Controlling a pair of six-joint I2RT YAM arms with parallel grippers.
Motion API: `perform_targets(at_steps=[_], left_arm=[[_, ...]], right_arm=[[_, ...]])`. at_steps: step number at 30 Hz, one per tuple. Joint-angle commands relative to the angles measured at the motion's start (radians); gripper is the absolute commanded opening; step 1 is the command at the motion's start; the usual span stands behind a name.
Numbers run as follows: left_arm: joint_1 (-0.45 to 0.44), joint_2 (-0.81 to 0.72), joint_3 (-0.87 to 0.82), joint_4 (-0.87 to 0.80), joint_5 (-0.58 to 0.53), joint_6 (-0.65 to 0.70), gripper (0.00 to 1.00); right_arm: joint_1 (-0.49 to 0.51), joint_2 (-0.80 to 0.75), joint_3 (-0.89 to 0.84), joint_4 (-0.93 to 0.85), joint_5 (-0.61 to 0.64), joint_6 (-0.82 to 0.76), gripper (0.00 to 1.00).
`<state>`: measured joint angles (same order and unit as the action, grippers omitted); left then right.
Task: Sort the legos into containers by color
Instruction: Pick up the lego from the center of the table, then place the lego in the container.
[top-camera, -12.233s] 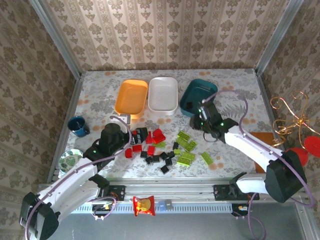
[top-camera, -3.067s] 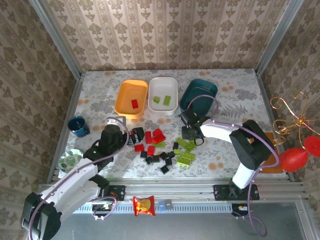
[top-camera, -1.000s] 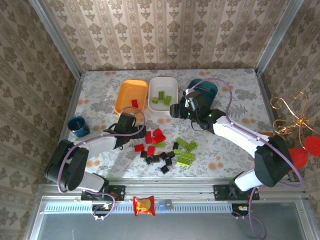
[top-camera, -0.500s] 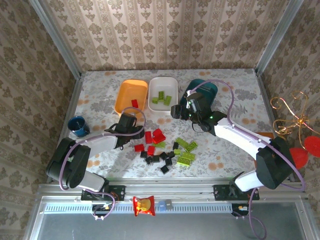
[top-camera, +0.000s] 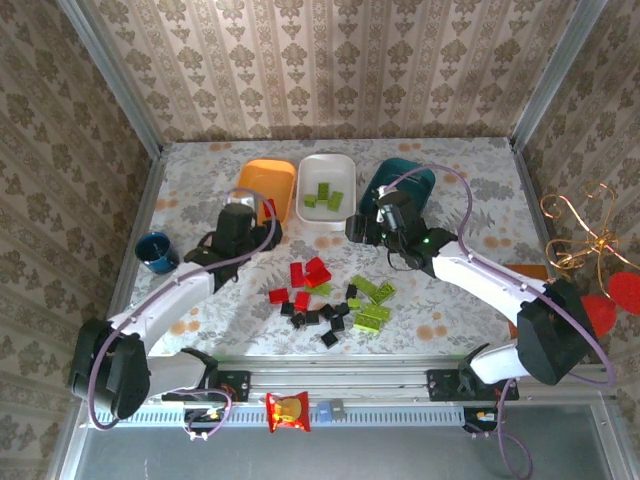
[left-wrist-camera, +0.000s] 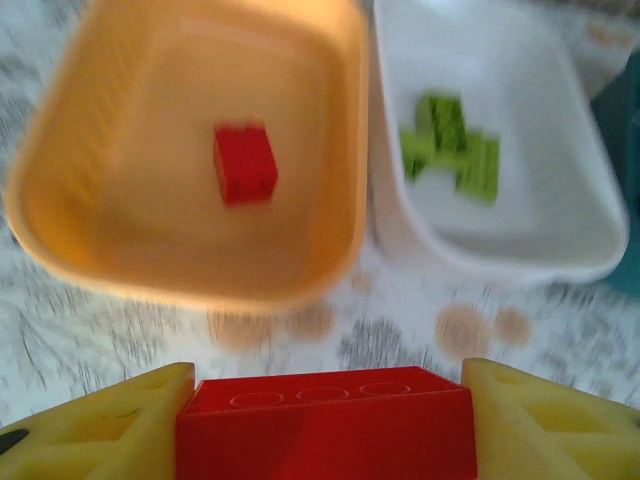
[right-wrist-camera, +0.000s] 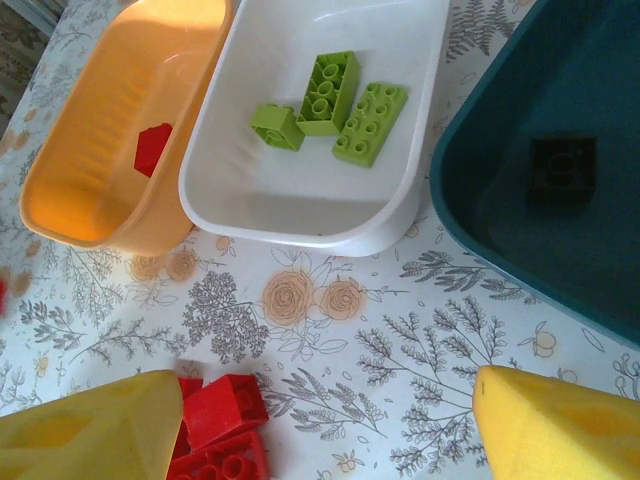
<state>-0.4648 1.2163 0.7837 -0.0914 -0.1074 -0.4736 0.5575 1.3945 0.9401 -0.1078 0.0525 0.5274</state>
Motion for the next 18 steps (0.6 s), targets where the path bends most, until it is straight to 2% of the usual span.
perform_targets(at_steps=[1, 5, 11, 18], left_arm=[[0.074, 0.074, 0.075, 0.008, -0.043, 0.029, 0.57], [0.152, 0.253, 0.185, 0.066, -0.008, 0.02, 0.58], [0.184, 0.471, 0.378, 0.053, 0.038, 0.014, 0.6], [0.183, 0.564, 0.509, 0.002, 0.071, 0.019, 0.74]], right_arm=[[0.005, -0.035, -0.015, 0.008, 0.032, 0.017, 0.78], [0.007, -0.056, -0.038, -0.005, 0.025, 0.027, 0.78], [0.027, -0.132, -0.105, -0.041, 0.0, 0.037, 0.78], [0.076, -0.221, -0.199, -0.094, -0.116, 0.027, 0.78]])
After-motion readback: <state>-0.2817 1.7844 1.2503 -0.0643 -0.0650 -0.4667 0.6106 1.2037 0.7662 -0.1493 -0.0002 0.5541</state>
